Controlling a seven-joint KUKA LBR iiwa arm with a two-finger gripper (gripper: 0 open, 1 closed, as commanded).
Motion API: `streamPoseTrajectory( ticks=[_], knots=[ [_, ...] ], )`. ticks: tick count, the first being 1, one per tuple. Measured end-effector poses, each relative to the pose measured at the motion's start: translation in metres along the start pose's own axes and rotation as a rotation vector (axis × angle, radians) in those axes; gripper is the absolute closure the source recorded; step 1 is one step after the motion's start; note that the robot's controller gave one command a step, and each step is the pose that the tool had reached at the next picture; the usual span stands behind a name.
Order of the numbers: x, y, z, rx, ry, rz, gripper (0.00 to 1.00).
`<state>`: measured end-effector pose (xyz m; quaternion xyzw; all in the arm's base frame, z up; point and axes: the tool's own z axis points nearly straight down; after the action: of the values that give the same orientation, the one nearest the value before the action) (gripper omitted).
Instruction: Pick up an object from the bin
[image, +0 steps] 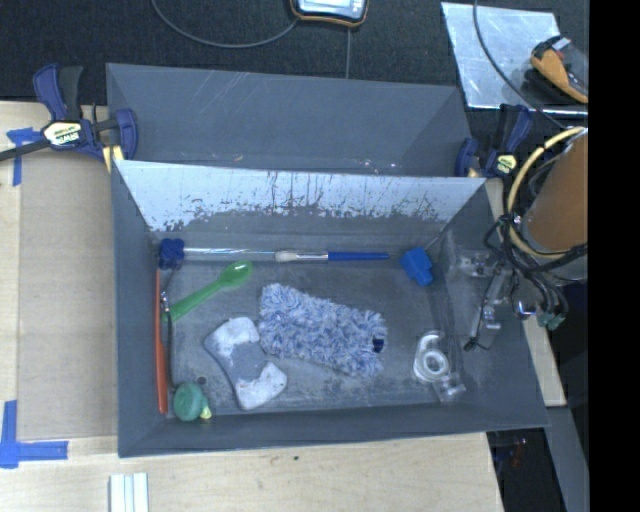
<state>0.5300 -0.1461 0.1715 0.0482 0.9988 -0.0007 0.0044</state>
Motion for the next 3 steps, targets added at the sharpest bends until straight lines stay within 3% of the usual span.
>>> streamPoseTrajectory(
  ticks=[1,2,3],
  knots=[
    [0.032,0.035,0.066,-0.001,0.000,-0.219,0.00],
    [0.031,0.037,0.049,0.005,-0.015,-0.095,1.00],
    [0.031,0.037,0.049,0.005,-0.015,-0.095,1.00]
  ],
)
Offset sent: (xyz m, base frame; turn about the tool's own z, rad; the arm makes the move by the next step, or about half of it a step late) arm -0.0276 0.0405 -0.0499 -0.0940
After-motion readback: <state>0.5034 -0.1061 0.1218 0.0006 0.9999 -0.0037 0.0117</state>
